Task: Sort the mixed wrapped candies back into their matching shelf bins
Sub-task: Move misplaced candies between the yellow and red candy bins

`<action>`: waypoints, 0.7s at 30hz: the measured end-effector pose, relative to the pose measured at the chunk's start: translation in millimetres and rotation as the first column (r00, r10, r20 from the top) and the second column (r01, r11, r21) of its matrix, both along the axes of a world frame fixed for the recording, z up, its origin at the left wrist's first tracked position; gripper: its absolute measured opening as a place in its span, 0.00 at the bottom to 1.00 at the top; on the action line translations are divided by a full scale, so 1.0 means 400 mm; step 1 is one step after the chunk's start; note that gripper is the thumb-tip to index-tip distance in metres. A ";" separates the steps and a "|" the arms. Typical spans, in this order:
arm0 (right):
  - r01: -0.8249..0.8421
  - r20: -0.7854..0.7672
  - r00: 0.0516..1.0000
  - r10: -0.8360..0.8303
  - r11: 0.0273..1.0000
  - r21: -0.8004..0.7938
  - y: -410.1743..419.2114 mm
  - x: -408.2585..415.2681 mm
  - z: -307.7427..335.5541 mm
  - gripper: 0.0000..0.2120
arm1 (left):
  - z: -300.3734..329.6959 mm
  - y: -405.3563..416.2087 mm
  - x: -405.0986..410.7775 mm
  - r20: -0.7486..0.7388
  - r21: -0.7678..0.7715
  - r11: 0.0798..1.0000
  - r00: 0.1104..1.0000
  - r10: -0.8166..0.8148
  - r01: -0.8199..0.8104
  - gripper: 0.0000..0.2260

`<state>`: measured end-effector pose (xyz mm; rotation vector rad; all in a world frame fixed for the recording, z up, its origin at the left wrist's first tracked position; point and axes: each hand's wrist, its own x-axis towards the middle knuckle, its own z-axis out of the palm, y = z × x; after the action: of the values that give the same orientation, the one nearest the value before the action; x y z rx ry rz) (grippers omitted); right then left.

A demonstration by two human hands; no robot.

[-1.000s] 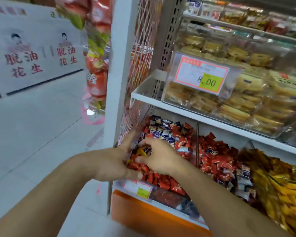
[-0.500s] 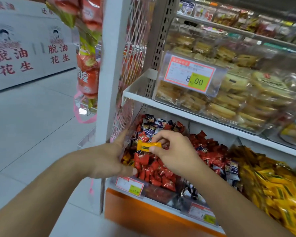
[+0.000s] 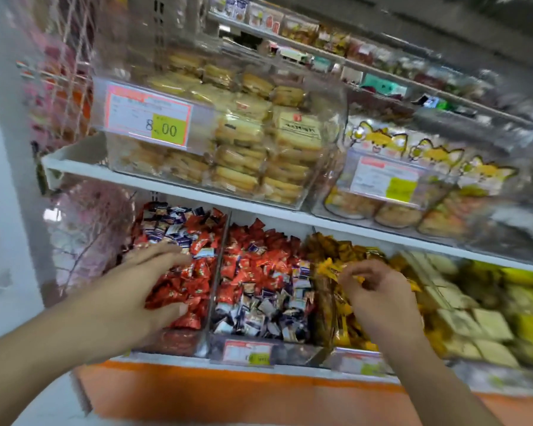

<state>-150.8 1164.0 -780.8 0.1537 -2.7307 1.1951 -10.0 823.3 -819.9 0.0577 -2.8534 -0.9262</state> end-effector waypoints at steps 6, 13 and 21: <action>-0.007 0.061 0.998 -0.003 0.985 0.173 0.065 -0.047 0.004 0.29 | -0.003 0.018 -0.018 -0.054 -0.037 0.999 0.998 0.015 -0.017 0.24; -0.085 0.004 0.996 0.086 0.977 0.194 0.000 0.007 0.021 0.20 | 0.031 -0.025 -0.006 -0.072 -0.096 0.987 0.990 0.124 -0.131 0.27; -0.456 -0.072 0.863 0.500 0.832 0.314 -0.198 0.106 0.007 0.16 | 0.016 -0.164 0.044 0.160 -0.125 0.972 0.963 0.218 -0.199 0.46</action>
<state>-108.5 1084.9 -777.8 0.9800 -2.7925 0.8127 7.6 757.6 -813.3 0.4390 -2.9730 -0.7573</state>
